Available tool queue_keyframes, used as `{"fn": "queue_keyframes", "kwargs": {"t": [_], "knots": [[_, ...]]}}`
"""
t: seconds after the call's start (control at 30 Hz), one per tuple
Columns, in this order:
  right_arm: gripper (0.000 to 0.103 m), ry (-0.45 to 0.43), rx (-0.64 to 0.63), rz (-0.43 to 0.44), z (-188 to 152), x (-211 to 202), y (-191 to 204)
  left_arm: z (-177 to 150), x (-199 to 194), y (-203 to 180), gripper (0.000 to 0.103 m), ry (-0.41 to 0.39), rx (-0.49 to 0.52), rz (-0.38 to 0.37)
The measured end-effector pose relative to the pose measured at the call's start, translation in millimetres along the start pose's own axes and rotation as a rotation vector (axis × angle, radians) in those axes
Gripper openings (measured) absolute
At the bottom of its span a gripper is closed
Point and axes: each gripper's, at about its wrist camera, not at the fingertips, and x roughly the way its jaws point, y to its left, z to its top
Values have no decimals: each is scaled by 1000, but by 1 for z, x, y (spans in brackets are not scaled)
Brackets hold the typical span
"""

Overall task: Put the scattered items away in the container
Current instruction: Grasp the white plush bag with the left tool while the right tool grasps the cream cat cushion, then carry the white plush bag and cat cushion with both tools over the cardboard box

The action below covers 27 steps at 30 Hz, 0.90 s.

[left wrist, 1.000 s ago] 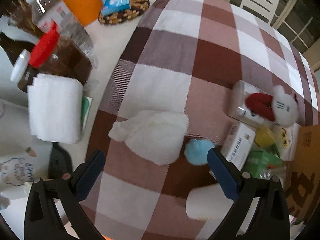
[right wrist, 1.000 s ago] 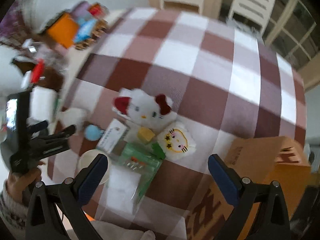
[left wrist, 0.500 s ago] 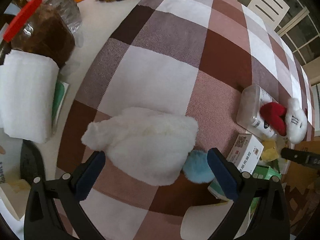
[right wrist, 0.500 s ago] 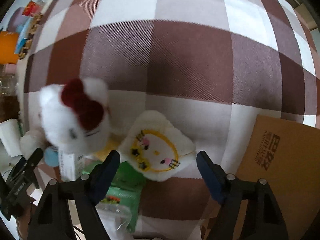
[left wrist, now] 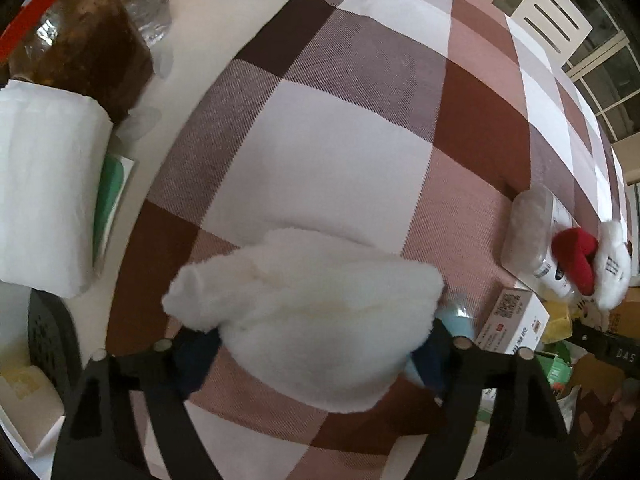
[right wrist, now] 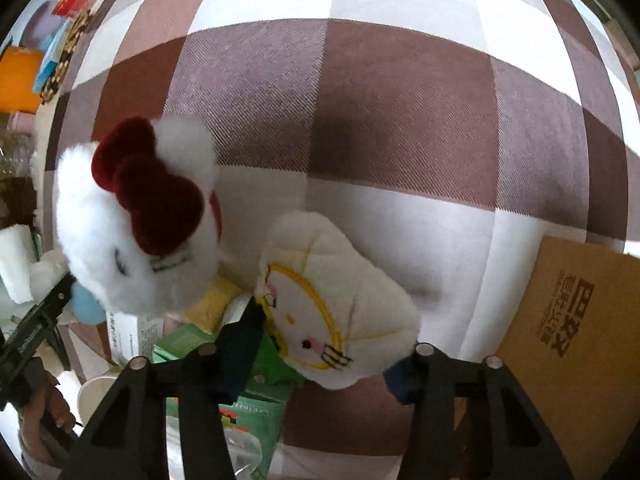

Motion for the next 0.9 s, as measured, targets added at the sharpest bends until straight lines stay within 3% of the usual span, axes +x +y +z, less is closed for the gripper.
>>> {"fn": "queue_keyframes", "kwargs": {"t": [0.1,0.2,0.6,0.9], "knots": [[51,-26,-5,4,-7,-11,-4,-4,-4,0,73,-15,-5,-23],[51,-58,-24,11,-18,-29,-5,-9,-10,-1,71,-32,-11,-36],[51,-144,-151,67,-59,-89,0,-24,-65,-22,71,-92,35,-92],[51,-193,-237,84,-67,-104,28,-50,-111,-45,71,-110,128,-112]]}}
